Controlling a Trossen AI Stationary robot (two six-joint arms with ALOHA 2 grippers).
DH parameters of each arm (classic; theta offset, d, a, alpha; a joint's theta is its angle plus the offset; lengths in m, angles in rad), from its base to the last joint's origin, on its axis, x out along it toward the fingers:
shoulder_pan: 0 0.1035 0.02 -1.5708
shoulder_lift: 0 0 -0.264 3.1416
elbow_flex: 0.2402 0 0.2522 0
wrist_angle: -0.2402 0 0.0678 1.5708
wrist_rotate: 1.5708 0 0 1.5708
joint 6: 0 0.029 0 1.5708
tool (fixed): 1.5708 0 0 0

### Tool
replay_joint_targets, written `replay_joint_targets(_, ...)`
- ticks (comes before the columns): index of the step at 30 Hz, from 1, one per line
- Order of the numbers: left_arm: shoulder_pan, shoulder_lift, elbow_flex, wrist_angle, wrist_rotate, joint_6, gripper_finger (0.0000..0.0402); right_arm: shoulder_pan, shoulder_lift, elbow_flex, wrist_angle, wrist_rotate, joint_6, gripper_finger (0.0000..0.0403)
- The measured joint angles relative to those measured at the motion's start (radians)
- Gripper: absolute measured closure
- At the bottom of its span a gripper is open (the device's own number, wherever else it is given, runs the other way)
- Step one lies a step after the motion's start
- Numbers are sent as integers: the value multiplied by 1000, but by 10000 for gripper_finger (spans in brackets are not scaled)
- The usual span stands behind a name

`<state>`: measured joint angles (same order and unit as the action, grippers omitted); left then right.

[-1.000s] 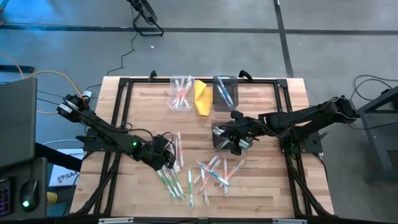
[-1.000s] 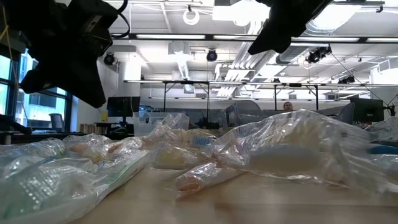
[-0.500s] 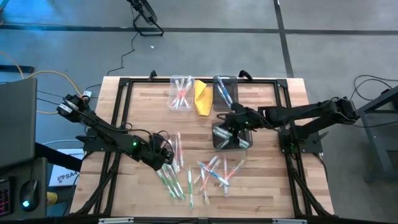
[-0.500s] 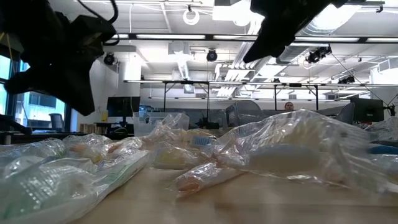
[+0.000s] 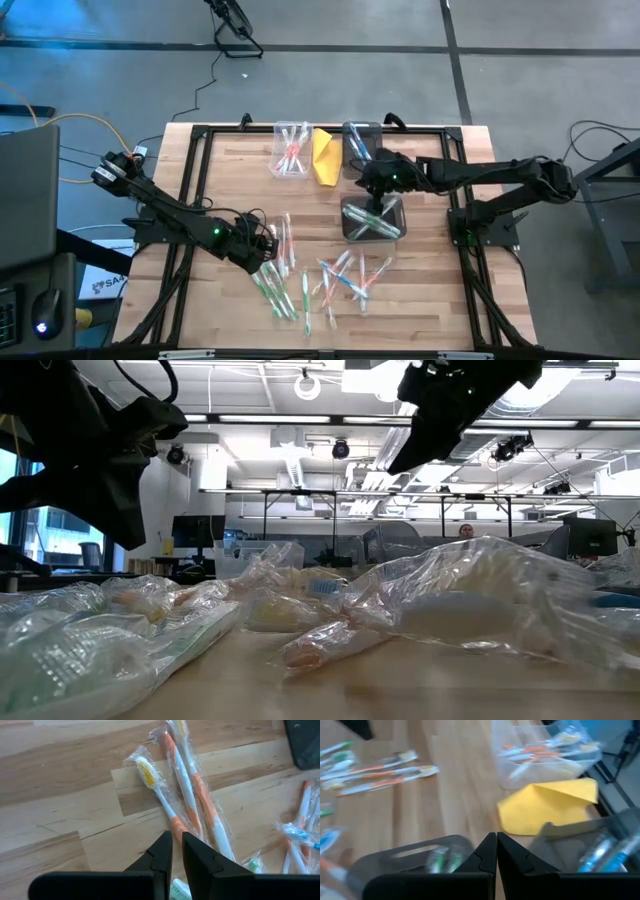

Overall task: Pick & Place Toothbrushes
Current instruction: Put the orange toothbrush into the transparent bin

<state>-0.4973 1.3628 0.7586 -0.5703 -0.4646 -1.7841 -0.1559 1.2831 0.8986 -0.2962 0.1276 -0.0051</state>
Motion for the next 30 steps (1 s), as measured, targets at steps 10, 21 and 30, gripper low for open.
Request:
replay_joint_targets(10, 21, 7, 0, -9, 1, -17, 357, -140, 0, 0, 32, -2, -26, 398)
replay_joint_targets(21, 164, 98, -1, 23, 69, -29, 258, -255, 0, 0, 99, -215, -125, 398)
replay_joint_targets(30, 226, 103, 0, 89, 93, -22, 214, -319, 0, 0, 122, -211, -134, 398)
